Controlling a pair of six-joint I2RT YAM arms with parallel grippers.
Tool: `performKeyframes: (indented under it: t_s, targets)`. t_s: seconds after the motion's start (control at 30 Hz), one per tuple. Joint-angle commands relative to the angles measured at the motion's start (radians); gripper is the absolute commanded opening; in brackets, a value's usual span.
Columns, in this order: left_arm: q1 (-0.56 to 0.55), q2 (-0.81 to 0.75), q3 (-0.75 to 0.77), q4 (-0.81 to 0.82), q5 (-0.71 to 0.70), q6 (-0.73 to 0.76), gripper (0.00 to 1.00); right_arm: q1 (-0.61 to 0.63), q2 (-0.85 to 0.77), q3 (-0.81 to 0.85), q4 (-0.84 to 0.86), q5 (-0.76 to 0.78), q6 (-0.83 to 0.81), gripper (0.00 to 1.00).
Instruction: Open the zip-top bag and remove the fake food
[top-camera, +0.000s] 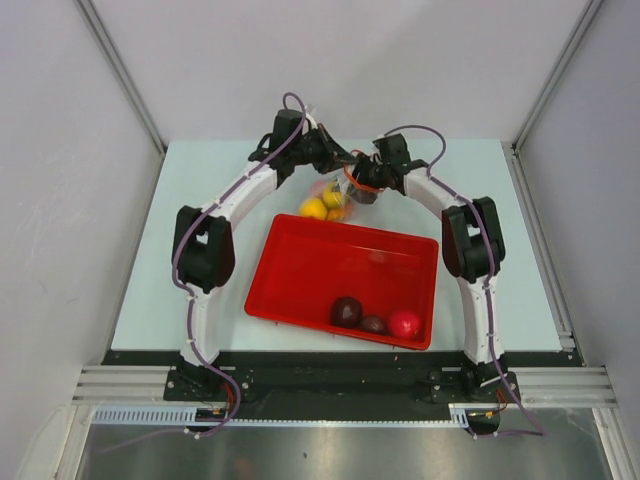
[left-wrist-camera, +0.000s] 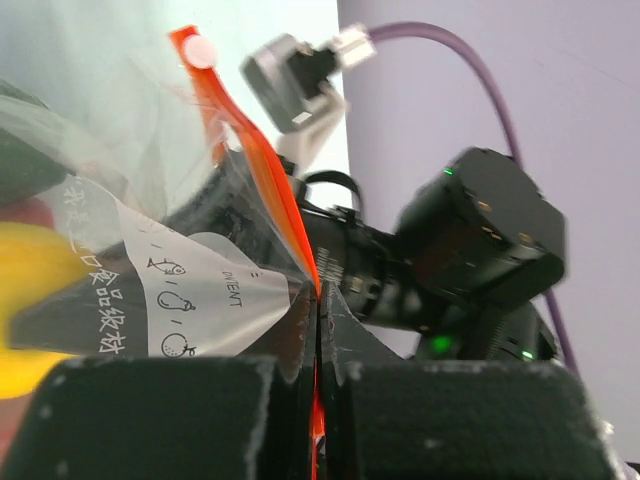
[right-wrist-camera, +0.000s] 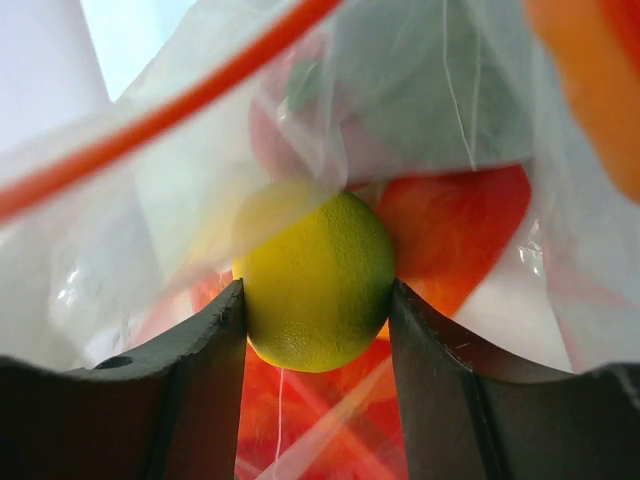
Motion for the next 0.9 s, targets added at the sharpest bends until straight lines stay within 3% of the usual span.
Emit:
performKeyframes:
  t_s: [0.0,0.47,0.7,0.87]
  targets:
    - [0.021,-0.028,0.004,0.039,-0.007,0.029,0.0,-0.007,-0.146,0.05,-0.141,0.116,-0.12,0.39]
    - [0.034,-0.054,-0.081,0.085,0.002,0.035,0.0,0.025,-0.413,0.078,-0.483,0.471,-0.416,0.38]
    - [0.034,-0.057,-0.098,0.107,0.013,0.018,0.0,0.154,-0.667,-0.174,-0.577,0.701,-0.473,0.38]
    - [0.034,-0.063,-0.108,0.105,0.021,0.021,0.0,0.279,-0.798,-0.38,-0.663,0.807,-0.395,0.38]
